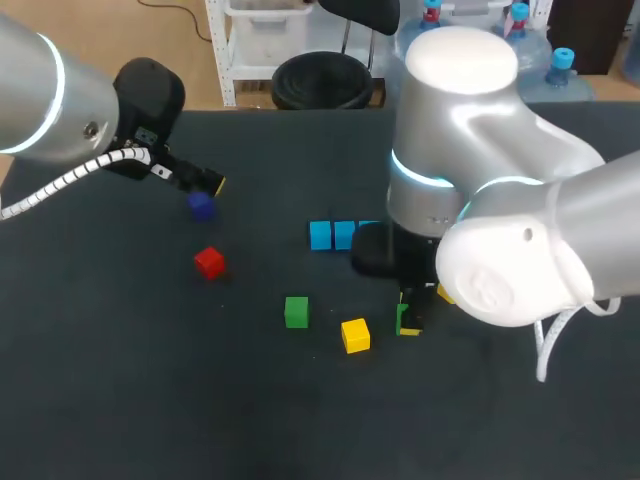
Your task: Place the blue cubes, place green cubes on the blue cubes, place the yellow cubes on the green cubes, then place the red cubes on the yellow cubes, and place purple cube on the red cubes.
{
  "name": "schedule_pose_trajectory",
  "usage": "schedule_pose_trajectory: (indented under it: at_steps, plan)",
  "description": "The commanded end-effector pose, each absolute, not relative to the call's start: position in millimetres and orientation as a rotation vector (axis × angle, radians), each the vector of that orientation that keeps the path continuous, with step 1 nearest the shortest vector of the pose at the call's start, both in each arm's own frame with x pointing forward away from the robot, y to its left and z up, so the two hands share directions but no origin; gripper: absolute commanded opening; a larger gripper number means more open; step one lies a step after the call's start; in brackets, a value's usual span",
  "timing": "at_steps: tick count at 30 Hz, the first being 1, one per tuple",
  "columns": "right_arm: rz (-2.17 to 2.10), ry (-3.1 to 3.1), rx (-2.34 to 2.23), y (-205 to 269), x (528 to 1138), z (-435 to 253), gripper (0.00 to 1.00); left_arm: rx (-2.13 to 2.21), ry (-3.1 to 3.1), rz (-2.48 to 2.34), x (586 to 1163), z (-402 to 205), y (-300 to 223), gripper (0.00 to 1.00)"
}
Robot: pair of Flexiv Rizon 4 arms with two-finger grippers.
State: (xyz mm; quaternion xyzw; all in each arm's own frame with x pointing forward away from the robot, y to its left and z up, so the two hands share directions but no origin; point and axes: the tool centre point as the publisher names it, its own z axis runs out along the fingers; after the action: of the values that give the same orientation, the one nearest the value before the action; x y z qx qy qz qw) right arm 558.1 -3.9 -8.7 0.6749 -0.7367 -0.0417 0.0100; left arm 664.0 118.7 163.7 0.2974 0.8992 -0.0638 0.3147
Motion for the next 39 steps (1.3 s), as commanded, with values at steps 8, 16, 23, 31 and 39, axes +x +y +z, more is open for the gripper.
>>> schedule_pose_trajectory:
  at_steps: [8, 16, 23, 31, 39]
  plan:
    - [-0.068, -2.263, 2.216, -9, 559, 31, 0.0, 0.785, 2.368, -0.172, 664, 163, 119, 1.0]
    - [-0.073, -2.286, 2.289, -15, 588, 72, 0.0, 0.785, 2.368, -0.172, 664, 163, 119, 1.0]
    - [-0.004, -2.282, 2.347, -4, 625, 86, 0.0, 0.785, 2.368, -0.172, 664, 163, 119, 1.0]
    - [0.011, -2.216, 2.421, 21, 649, 88, 0.0, 0.785, 2.368, -0.172, 664, 163, 119, 1.0]
    - [0.005, -2.174, 2.453, 35, 669, 74, 0.0, 0.785, 2.368, -0.172, 664, 163, 119, 1.0]
